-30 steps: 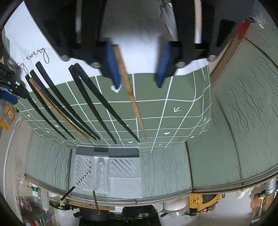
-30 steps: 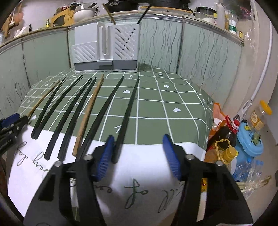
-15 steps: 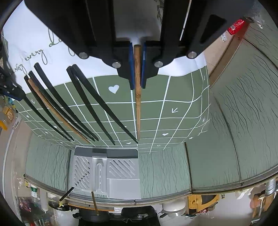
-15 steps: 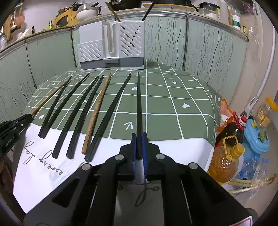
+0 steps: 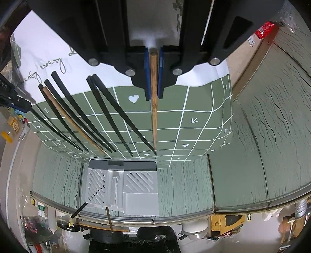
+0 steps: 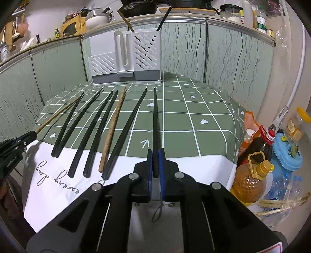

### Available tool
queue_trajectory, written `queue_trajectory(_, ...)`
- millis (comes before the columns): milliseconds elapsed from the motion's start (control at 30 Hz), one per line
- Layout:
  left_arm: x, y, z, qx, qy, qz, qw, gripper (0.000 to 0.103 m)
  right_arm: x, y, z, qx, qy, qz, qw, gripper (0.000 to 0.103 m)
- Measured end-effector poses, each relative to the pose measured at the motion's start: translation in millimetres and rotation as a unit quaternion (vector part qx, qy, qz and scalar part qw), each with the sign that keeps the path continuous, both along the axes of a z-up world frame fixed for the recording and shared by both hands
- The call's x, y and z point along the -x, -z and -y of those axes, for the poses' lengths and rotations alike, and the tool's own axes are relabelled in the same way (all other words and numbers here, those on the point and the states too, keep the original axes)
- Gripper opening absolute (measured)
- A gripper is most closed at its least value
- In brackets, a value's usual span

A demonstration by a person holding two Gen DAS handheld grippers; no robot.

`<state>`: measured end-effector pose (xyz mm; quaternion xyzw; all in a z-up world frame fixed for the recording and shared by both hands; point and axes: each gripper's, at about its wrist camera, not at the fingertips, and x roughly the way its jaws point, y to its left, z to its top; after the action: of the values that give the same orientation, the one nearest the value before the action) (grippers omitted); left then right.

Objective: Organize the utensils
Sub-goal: 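Lift the wooden chopstick with left tool while right tool lifts the black chopstick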

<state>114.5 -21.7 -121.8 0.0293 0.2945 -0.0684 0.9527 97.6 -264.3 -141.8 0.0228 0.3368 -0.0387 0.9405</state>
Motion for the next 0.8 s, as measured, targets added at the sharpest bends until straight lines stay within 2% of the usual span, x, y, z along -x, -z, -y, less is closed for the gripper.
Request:
queue_trajectory(333, 8, -31, 0, 0.004, 0.000, 0.019, 0.9998, 0.007, 9, -29, 0, -0.005, -0.005, 0.022, 1.000, 0.006)
queue_trajectory(800, 1, -98, 3, 0.013, 0.006, 0.049, 0.9987, 0.007, -3, -108, 7, -0.012, -0.012, 0.063, 0.998, 0.006)
